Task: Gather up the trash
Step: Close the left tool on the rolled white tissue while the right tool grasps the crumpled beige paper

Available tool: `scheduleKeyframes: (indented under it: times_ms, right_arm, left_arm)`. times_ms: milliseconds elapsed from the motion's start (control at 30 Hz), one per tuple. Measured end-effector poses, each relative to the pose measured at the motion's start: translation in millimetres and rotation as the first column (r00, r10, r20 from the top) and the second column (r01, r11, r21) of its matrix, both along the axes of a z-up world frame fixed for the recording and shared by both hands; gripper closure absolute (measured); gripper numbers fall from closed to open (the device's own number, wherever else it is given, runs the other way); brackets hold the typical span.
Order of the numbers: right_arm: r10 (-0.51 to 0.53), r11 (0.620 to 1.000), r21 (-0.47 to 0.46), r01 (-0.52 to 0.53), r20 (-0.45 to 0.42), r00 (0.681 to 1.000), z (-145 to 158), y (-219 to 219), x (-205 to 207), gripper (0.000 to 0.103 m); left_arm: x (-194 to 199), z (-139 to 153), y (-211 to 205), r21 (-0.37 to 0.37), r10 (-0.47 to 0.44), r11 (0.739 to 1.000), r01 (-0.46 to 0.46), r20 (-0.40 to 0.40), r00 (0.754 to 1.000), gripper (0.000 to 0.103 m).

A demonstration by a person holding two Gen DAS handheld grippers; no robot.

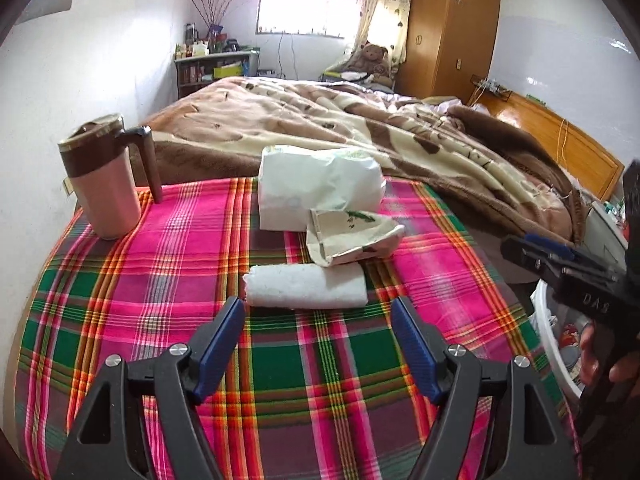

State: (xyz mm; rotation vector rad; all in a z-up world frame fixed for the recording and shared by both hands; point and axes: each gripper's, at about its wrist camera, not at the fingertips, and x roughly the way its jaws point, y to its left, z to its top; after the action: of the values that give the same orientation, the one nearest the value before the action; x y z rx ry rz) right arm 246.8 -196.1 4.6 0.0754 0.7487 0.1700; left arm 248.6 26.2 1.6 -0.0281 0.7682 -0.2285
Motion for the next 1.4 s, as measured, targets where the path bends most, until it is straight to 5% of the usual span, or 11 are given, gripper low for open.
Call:
scheduleKeyframes:
  times_ms: [267, 767, 1133, 1267, 1400]
  right_arm:
    - [0.065, 0.997, 0.043, -0.062, -0.060, 0.996, -14, 12, 39, 0.040]
    - [0.166, 0.975, 0.168, -0.142, -0.139, 0.976, -39, 33, 89, 0.040]
    - [0.226, 0.963, 0.194, -0.187, -0.208, 0.952, -53, 42, 102, 0.040]
    - [0.249, 0.955, 0.218, -0.201, -0.223, 0.943, -56, 44, 99, 0.064]
    - [0.249, 0.952, 0.237, -0.196, -0.220, 0.943, -53, 41, 95, 0.075]
  left_arm:
    - [24, -16, 6, 0.039, -0.004, 0.999, 0.005, -0.038, 0.999, 0.025]
    - [65, -31, -10, 0.164, -0.182, 0.968, 0.191, -0.065, 0.981, 0.025]
    - [76, -44, -11, 0.132, -0.241, 0.958, 0.253, -0.097, 0.966, 0.023]
    - [82, -47, -12, 0.129, -0.254, 0.956, 0.265, -0.095, 0.963, 0.020]
    - [85, -48, -10, 0.108, -0.255, 0.958, 0.265, -0.102, 0.962, 0.020]
